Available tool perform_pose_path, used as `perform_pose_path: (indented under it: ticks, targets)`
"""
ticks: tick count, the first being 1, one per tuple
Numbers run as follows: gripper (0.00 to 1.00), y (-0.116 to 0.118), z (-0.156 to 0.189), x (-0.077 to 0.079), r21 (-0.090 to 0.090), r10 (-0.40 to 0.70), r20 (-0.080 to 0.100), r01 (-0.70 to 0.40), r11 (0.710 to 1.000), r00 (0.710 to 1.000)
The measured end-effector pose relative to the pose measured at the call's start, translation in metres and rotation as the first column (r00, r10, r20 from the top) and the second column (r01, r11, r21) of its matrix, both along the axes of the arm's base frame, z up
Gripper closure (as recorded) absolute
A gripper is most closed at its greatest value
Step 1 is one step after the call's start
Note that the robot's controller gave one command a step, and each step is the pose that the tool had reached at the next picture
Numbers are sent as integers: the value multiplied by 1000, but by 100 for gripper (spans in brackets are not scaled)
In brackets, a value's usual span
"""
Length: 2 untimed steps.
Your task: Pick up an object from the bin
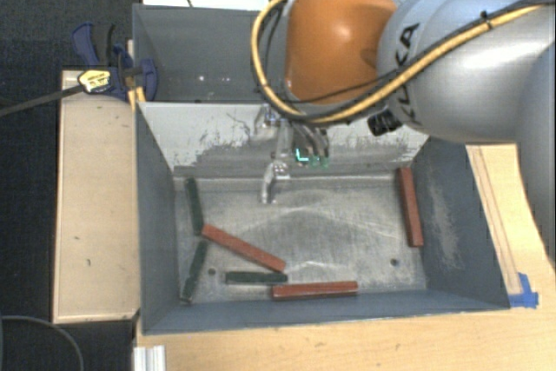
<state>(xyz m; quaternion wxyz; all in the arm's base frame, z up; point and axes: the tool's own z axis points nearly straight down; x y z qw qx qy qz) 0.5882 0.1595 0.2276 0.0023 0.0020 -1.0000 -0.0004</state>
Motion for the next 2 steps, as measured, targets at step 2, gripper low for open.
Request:
perform_pose_path:
  ticks: [2]
  targets:
    - [0, 12, -49, -26, 1, 68, 11, -68, 998, 998]
